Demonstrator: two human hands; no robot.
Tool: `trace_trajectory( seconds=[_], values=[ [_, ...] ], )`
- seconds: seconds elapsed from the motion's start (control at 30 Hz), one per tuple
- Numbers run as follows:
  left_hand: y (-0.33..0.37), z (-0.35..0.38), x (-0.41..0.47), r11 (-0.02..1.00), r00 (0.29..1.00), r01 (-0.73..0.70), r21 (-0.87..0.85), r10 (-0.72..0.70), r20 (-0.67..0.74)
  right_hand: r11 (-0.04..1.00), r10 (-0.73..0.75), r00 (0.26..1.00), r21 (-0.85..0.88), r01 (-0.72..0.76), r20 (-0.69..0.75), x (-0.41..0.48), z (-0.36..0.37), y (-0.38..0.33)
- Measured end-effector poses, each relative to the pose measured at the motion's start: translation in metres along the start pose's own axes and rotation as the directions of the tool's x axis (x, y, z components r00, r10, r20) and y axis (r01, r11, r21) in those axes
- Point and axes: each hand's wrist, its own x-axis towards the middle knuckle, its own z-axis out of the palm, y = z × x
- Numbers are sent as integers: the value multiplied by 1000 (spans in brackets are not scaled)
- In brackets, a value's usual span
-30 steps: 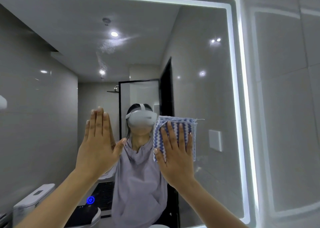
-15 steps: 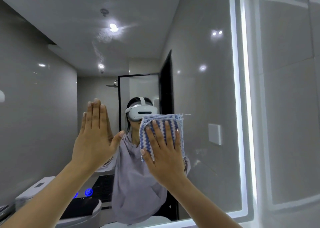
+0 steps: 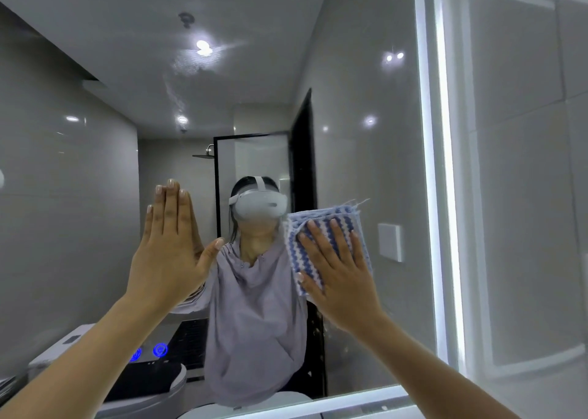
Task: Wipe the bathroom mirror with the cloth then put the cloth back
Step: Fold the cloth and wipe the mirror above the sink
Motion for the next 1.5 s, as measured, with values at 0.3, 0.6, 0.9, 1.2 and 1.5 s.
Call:
trace_trajectory(
  seconds=[0.3, 0.6, 0.9, 1.2, 1.5],
  values=[
    [0, 2, 1, 1000, 1000, -14, 13, 15, -9, 993, 93, 996, -76, -92, 15, -39, -2, 79],
    [-2, 5, 1, 1000, 1000, -11, 17, 12, -16, 885, 447, 890, 99, -455, 94, -61, -11, 107],
    [-1, 5, 2, 1000, 1000, -10, -28, 10, -17, 853, 505, 857, 91, -514, 103, -66, -5, 101],
    [0, 4, 1, 1000, 999, -17, -13, 17, -32, 935, 350, 937, 57, -350, 7, -28, 5, 30],
    [0, 1, 0, 1000, 1000, -13, -19, 13, -13, 985, 126, 985, 102, -138, 115, 0, 3, -78]
  ],
)
